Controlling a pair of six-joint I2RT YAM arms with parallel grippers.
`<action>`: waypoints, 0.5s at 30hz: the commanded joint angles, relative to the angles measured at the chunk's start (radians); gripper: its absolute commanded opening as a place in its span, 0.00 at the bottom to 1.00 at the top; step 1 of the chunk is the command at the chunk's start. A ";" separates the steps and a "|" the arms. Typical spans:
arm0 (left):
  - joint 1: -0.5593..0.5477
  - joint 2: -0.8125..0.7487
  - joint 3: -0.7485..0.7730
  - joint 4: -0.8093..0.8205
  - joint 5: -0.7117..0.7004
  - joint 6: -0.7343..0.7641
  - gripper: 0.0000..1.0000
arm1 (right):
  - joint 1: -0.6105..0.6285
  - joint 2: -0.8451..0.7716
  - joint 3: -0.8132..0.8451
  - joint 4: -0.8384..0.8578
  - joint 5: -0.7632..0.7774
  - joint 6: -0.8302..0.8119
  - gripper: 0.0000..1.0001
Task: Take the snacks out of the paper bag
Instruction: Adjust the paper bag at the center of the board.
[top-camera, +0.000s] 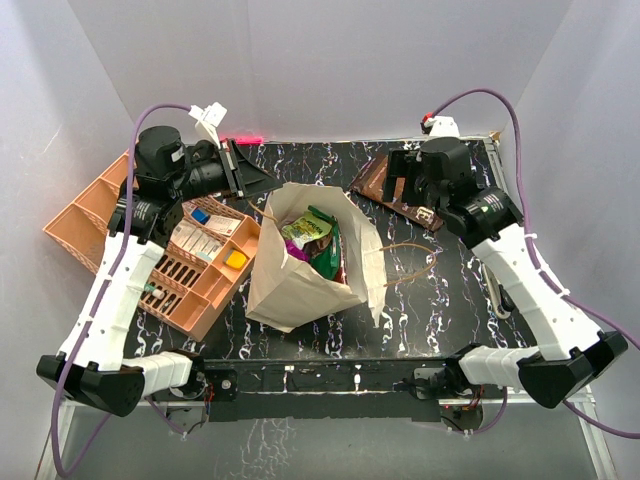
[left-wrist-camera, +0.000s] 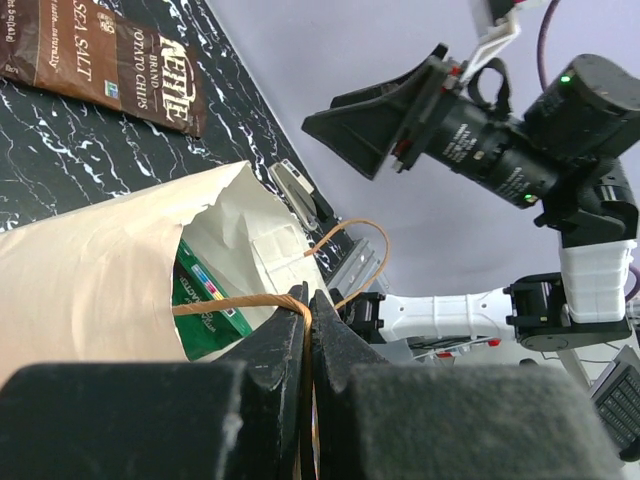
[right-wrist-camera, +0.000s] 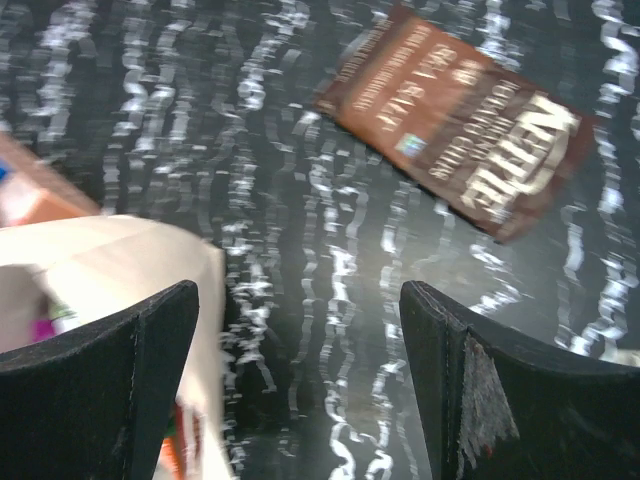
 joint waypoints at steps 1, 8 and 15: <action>0.002 -0.030 0.042 0.125 0.033 -0.028 0.00 | -0.004 0.043 -0.029 -0.029 0.132 -0.088 0.83; 0.003 0.012 0.012 0.239 0.181 -0.064 0.00 | -0.004 0.173 -0.155 0.036 -0.187 -0.132 0.82; 0.003 0.087 0.056 0.263 0.229 -0.085 0.00 | 0.034 0.134 -0.265 0.214 -0.523 -0.064 0.80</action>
